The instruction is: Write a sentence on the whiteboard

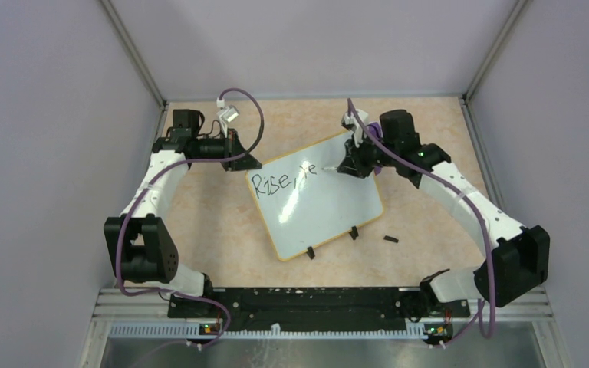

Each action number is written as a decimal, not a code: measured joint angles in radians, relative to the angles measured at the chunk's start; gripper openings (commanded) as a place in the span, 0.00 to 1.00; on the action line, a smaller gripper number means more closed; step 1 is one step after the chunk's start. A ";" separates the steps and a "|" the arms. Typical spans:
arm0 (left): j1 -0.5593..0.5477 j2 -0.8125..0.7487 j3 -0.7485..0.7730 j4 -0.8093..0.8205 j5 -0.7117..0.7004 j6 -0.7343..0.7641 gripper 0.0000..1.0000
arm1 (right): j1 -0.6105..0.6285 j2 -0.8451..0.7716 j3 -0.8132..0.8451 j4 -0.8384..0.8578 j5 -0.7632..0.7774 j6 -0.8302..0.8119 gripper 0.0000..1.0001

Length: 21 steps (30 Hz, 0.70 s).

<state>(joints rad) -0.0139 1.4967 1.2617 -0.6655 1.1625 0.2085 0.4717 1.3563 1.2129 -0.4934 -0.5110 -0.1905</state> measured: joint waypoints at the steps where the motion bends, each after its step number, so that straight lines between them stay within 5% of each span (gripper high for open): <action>1: 0.000 0.000 0.000 0.000 0.000 0.000 0.00 | -0.008 -0.002 0.000 0.000 0.001 0.000 0.00; 21: 0.000 0.000 0.000 0.000 0.000 0.000 0.00 | -0.024 0.010 0.027 0.050 0.011 0.019 0.00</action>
<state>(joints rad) -0.0139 1.4967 1.2617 -0.6659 1.1629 0.2085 0.4480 1.3666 1.2404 -0.4431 -0.4999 -0.1715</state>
